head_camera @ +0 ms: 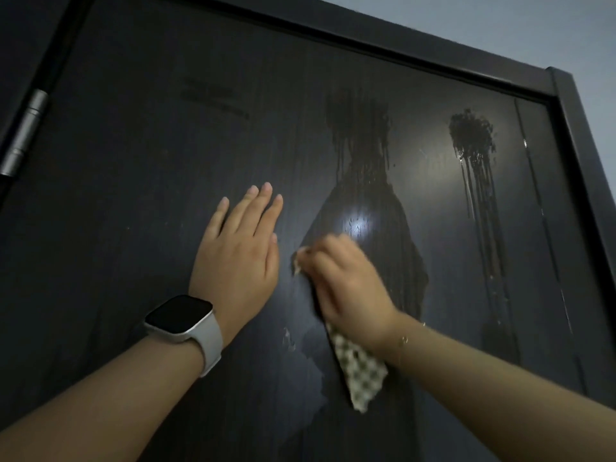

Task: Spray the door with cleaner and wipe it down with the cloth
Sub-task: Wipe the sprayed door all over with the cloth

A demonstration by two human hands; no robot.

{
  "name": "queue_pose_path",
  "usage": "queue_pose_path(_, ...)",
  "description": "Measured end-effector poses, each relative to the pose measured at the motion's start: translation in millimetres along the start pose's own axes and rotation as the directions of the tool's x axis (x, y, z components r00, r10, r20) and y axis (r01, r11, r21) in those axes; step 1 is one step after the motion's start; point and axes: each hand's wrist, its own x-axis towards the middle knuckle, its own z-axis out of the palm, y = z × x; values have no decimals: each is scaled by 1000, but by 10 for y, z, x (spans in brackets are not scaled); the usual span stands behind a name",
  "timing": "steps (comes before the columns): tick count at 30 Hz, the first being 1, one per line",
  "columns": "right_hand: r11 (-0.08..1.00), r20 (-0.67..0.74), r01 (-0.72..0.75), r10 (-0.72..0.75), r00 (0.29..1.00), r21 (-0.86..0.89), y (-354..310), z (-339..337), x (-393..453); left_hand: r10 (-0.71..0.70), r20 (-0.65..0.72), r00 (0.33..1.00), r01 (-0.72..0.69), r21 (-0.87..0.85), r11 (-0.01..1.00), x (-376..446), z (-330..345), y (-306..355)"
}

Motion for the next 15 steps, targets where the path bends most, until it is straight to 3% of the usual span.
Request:
queue_pose_path(3, 996, 107, 93, -92, 990, -4, 84, -58, 40, 94, 82, 992, -98, 54, 994, -2, -76, -102)
queue_pose_path(6, 991, -77, -108, 102, 992, -81, 564, -109, 461, 291, 118, 949, -301, 75, 951, 155, -244, -411)
queue_pose_path(7, 970, -168, -222, 203, 965, -98, 719, -118, 634, 291, 85, 953, -297, 69, 952, 248, -304, -538)
queue_pose_path(9, 903, -314, -423, 382, 869, -71, 873, -72, 930, 148, -17, 989, -147, 33, 989, 474, -390, -770)
queue_pose_path(11, 870, -398, -491, 434, 808, -48, 719, 99, 1111, -37, -69, 997, 37, -2, 999, 647, -388, -894)
queue_pose_path(12, 891, -390, -451, 398, 830, -51, 544, 209, 1145, -88, -63, 994, 88, 7, 996, 696, -351, -906)
queue_pose_path(15, 990, -204, -120, 102, 974, -76, 1, 502, 1077, -108, -57, 992, 112, 71, 991, 699, -240, -915)
